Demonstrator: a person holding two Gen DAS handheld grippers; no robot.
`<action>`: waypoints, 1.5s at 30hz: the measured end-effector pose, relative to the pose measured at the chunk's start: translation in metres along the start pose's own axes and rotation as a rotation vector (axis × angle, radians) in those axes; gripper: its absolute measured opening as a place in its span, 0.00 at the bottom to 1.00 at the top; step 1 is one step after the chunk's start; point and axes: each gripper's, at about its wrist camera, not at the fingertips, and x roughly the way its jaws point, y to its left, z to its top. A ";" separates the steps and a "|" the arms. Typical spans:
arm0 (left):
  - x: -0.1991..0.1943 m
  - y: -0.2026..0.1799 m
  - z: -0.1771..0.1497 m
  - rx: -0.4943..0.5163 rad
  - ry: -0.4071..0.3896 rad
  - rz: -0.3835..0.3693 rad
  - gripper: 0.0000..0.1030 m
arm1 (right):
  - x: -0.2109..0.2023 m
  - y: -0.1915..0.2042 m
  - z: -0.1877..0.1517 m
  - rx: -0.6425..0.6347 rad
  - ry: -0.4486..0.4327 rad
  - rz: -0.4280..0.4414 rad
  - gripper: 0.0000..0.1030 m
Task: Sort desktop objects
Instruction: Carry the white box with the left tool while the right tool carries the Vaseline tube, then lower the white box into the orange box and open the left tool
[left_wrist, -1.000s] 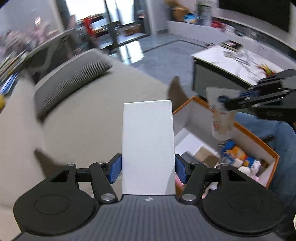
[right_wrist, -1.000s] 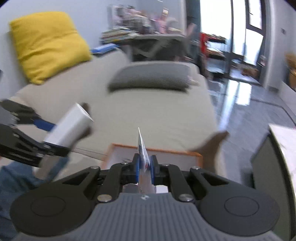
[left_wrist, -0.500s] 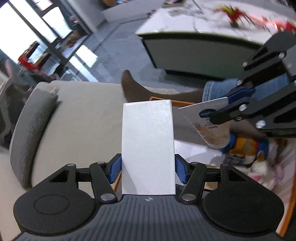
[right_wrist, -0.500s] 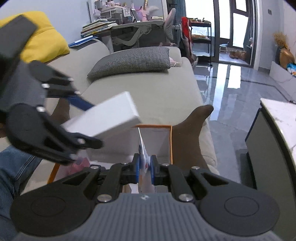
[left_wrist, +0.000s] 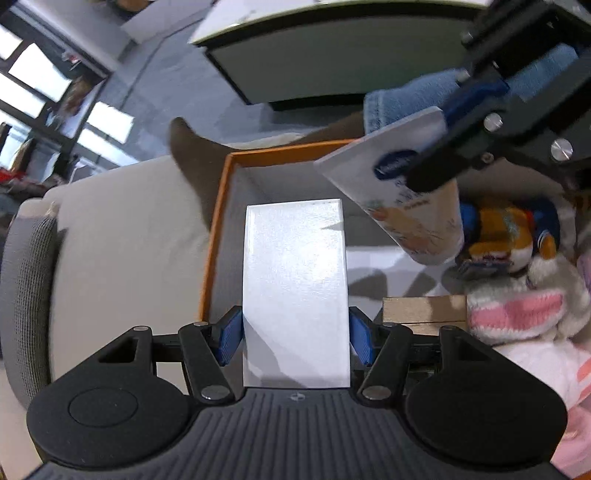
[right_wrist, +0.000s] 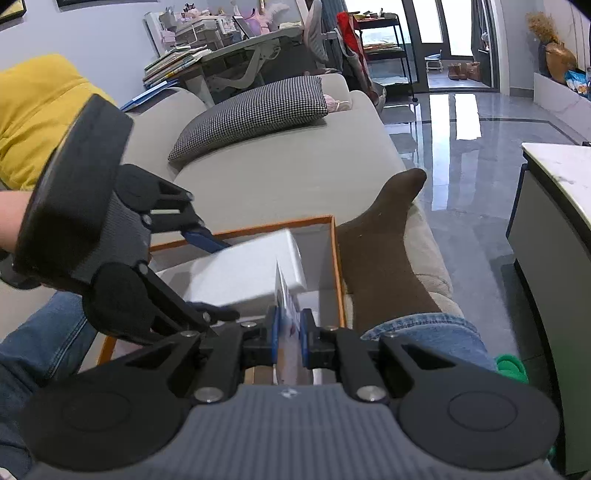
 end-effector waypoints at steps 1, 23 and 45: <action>0.004 0.001 0.001 0.005 0.011 -0.007 0.68 | 0.001 0.000 0.000 -0.011 -0.001 -0.009 0.11; 0.036 0.005 0.002 0.059 -0.038 -0.080 0.69 | 0.012 0.015 -0.005 -0.078 0.001 -0.098 0.11; -0.073 0.034 -0.081 -0.516 -0.183 0.036 0.69 | 0.057 0.030 -0.019 -0.099 -0.001 -0.151 0.09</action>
